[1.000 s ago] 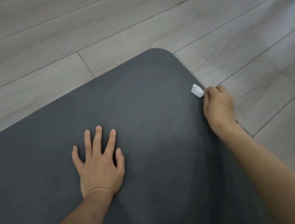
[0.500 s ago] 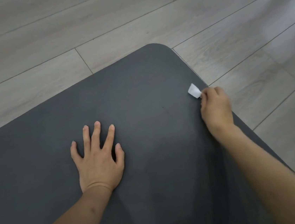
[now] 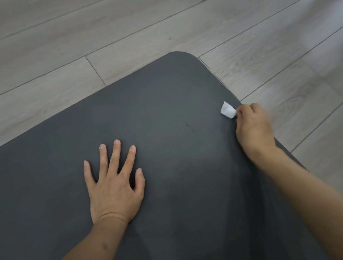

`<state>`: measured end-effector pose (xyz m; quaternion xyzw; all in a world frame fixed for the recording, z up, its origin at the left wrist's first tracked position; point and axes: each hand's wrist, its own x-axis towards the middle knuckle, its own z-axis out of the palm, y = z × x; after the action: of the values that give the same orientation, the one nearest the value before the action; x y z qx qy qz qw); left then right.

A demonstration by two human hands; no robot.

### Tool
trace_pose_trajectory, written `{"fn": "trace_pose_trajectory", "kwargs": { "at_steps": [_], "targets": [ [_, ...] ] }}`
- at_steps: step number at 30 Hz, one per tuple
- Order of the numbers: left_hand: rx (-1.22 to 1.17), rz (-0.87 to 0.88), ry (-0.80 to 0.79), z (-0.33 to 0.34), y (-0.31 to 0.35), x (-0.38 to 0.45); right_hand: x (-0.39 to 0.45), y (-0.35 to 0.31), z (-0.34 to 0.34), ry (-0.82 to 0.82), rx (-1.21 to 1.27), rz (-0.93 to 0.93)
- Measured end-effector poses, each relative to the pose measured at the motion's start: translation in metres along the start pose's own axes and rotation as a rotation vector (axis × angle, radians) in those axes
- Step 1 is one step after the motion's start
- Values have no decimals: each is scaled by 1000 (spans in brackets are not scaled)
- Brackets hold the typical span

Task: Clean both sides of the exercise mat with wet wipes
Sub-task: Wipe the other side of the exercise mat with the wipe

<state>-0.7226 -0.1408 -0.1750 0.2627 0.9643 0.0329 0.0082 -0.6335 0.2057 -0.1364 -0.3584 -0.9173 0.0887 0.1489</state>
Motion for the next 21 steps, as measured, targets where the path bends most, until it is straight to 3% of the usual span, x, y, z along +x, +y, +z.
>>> {"fn": "trace_pose_trajectory", "kwargs": {
  "at_steps": [1, 3, 6, 8, 10, 13, 16, 18, 21],
  "targets": [
    [5, -1, -1, 0, 0, 0, -14, -13, 1, 26, -10, 45],
    [14, -4, -4, 0, -1, -1, -66, -53, 9, 34, 52, -39],
    [-7, 0, -10, -1, -1, 1, -149, -111, 6, -236, 185, -430],
    [-11, -5, -16, -2, 0, 0, -134, -99, 2, -290, 188, -571],
    [-5, -6, -10, -1, 0, 0, -80, -57, 3, -212, 92, -466],
    [-16, -4, 9, -1, 0, 0, -3, 9, -2, -44, -67, -131],
    [-24, -10, 10, -2, 1, 0, -15, 0, -2, 22, -28, 24],
    [-26, -10, 16, -3, 2, 0, -67, -40, 3, 3, 49, -51],
    [-35, -1, 35, -4, 2, 1, -150, -89, -5, -289, 168, -466]
  ]
}}
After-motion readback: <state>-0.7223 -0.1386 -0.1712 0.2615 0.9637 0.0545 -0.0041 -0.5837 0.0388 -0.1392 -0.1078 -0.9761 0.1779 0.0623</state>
